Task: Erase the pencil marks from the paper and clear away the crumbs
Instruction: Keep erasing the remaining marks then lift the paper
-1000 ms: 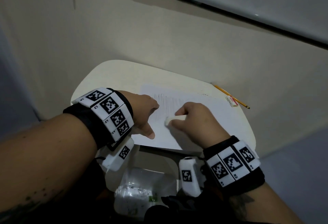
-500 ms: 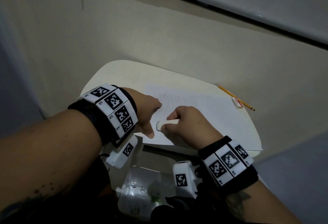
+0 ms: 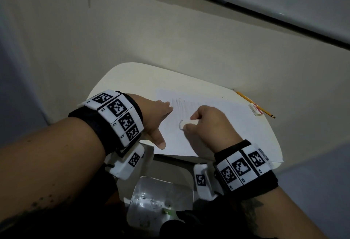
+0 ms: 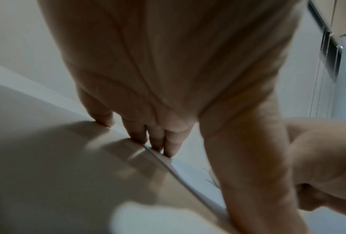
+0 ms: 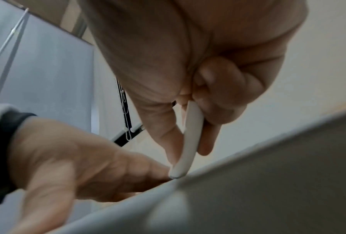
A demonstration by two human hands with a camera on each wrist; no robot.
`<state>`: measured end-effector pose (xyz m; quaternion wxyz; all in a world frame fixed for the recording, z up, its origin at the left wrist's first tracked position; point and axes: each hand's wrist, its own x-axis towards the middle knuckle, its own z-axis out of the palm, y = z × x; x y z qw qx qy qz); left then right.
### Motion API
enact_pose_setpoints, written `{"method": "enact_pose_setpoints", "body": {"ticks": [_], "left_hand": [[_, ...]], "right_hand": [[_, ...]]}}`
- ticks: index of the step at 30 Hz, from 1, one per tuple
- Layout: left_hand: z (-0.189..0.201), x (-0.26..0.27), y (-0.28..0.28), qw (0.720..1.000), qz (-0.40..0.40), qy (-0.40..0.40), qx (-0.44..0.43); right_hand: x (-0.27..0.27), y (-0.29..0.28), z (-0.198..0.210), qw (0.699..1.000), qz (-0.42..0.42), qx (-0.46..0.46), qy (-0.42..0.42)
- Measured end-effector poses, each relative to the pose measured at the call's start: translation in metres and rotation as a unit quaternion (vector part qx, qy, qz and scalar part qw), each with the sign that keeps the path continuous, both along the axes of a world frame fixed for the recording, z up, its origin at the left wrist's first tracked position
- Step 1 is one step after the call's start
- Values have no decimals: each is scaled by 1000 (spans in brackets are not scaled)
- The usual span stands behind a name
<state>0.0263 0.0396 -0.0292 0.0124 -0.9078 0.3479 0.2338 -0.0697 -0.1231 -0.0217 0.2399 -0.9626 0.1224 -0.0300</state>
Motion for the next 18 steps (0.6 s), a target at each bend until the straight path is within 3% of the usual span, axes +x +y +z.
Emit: {"method": "enact_pose_setpoints", "body": {"ticks": [6, 12, 16, 18], "left_hand": [[0, -3, 5, 1000, 8, 13, -23], [5, -6, 4, 1000, -6, -9, -5], [3, -7, 4, 1000, -4, -5, -12], [4, -7, 5, 1000, -6, -3, -12]], "right_hand": [[-3, 21, -2, 994, 94, 51, 38], [8, -3, 4, 1000, -5, -10, -4], [4, 20, 3, 996, 84, 22, 18], [4, 24, 0, 995, 88, 21, 35]]}}
